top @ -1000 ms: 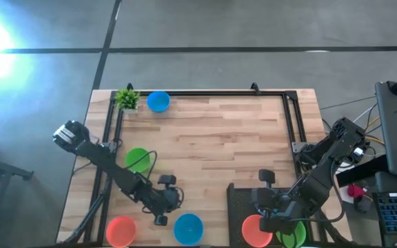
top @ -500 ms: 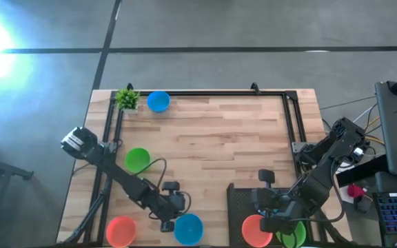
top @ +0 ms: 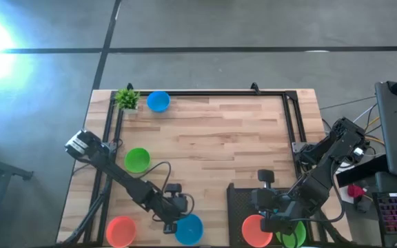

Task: Pick & Place Mini bowls
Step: Stack the bottom blue bowl on the blue bowl on the shelf

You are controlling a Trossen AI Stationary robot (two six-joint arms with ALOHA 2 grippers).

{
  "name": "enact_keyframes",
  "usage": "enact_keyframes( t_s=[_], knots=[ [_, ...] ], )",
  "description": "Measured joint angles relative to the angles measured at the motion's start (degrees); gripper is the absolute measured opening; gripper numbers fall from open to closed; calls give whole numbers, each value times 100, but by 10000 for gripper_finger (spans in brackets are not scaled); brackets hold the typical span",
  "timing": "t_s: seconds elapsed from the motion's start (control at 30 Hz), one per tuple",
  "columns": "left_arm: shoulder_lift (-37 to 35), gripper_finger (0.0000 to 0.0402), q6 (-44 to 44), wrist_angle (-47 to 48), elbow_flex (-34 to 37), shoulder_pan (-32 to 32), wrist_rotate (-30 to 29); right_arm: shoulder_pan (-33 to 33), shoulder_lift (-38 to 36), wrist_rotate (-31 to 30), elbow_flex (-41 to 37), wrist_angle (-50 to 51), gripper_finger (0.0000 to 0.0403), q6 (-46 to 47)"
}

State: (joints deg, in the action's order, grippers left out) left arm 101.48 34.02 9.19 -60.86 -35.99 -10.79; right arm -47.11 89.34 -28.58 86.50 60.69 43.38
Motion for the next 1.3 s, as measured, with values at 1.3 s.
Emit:
enact_keyframes(
  t_s=[1.3],
  knots=[
    [-589, 1, -877, -266, -120, -13, -1813, -2, 31, -1282, -4, -13, 8, -60]
  ],
)
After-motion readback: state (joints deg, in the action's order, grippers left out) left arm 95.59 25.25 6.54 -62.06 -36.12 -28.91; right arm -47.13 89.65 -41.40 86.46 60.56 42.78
